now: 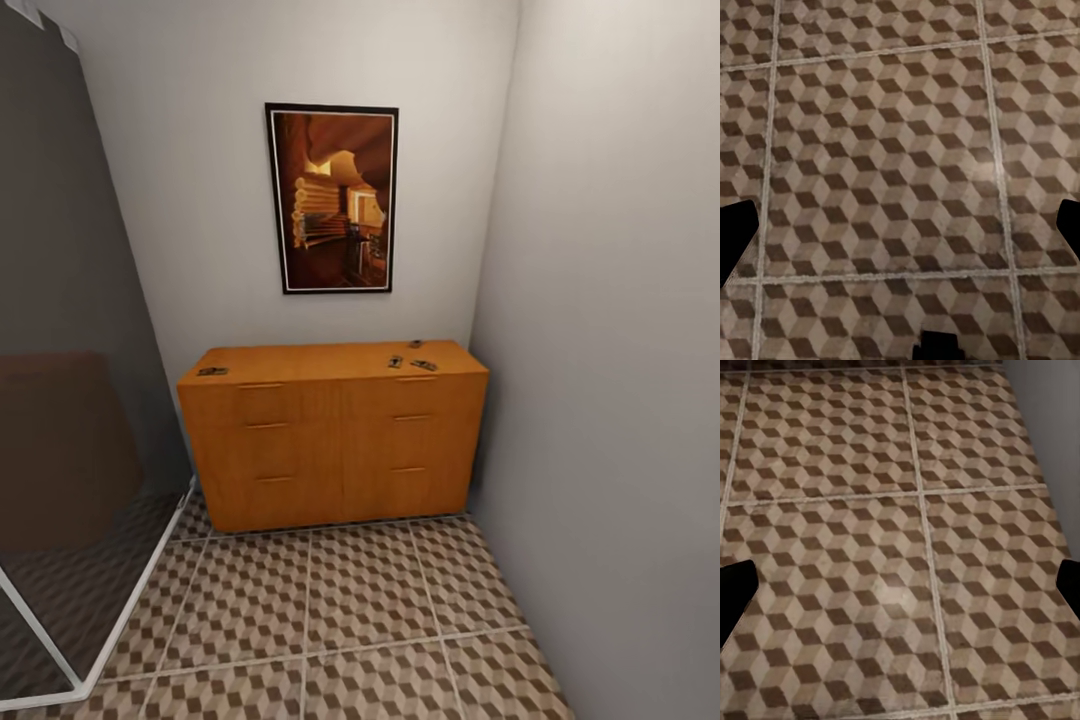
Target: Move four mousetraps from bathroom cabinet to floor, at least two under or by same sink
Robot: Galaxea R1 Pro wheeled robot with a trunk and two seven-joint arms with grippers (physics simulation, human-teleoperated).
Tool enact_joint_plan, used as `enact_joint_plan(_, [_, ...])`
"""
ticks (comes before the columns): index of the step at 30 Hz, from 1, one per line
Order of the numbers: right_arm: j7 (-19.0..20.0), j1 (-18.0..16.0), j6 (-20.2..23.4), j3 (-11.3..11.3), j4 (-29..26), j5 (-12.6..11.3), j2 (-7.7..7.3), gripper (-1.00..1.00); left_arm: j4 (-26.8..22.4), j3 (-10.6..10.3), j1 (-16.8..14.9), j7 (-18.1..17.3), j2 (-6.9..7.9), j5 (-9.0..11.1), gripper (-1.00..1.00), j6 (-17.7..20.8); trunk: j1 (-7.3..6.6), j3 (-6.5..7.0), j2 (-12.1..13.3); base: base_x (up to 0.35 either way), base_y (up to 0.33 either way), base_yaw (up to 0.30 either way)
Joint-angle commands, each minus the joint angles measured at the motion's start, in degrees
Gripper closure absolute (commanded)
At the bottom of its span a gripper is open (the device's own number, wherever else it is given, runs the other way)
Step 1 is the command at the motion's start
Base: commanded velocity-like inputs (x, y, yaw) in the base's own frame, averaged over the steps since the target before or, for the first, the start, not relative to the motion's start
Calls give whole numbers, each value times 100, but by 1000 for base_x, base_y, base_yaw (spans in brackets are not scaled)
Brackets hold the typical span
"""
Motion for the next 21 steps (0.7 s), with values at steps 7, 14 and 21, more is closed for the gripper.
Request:
enact_joint_plan(7, [-37, -3, -11, 8, 3, 35, 0, -100, -6, 0, 2, 12, 0, 2, -100, -16, 3, -5, -2, 261, 27, 0])
enact_joint_plan(14, [-37, -3, -11, 8, 3, 35, 2, -100, -6, 0, 3, 12, 0, 6, -100, -16, 3, -5, -2, 256, 3, 0])
enact_joint_plan(21, [-37, -3, -11, 8, 3, 35, 1, -100, -6, 0, 1, 12, 0, 7, -100, -18, 3, -5, -2, 232, 0, 0])
